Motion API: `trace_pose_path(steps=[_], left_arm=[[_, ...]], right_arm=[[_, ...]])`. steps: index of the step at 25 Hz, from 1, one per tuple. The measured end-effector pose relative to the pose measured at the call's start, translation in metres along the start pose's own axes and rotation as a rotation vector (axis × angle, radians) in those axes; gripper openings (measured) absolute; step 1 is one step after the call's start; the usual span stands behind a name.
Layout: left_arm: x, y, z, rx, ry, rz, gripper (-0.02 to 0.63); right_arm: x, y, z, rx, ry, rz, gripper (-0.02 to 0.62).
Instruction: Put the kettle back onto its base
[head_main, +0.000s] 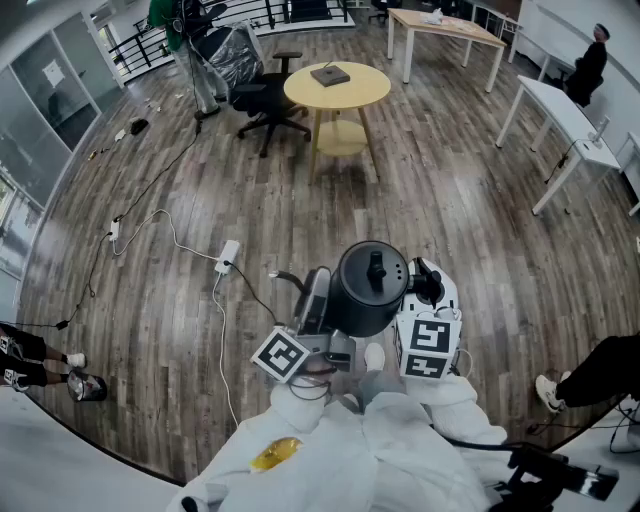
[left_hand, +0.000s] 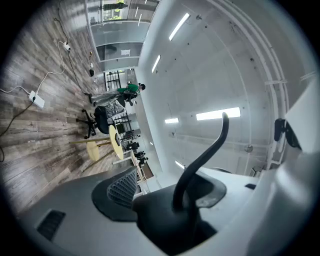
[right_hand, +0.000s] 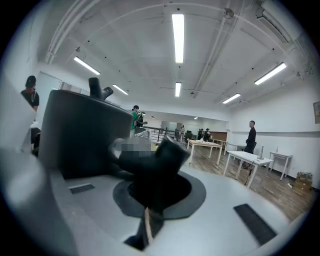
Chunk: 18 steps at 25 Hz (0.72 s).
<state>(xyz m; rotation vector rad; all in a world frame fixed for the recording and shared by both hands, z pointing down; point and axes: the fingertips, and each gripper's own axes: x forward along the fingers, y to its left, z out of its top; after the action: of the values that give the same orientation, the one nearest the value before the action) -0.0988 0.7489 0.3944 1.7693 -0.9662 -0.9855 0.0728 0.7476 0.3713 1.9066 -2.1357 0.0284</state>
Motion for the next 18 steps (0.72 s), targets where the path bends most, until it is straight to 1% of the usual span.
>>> trace_pose_path(steps=[4,8,14,18], left_arm=[[0.023,0.007,0.005,0.004,-0.004,-0.002,0.282],[0.06,0.022,0.011,0.008,-0.031,0.0,0.282],[0.143,0.044,0.021,0.015,-0.067,0.008,0.282],[0.203,0.051,0.029,0.026,-0.087,-0.014,0.282]], right_arm=[[0.026,-0.004,0.005,0.015,-0.007,0.015,0.02],[0.068,-0.015,0.01,0.005,-0.014,0.036,0.02],[0.155,-0.044,0.027,-0.008,-0.019,0.074,0.02],[0.21,-0.067,0.044,-0.02,-0.033,0.09,0.02]])
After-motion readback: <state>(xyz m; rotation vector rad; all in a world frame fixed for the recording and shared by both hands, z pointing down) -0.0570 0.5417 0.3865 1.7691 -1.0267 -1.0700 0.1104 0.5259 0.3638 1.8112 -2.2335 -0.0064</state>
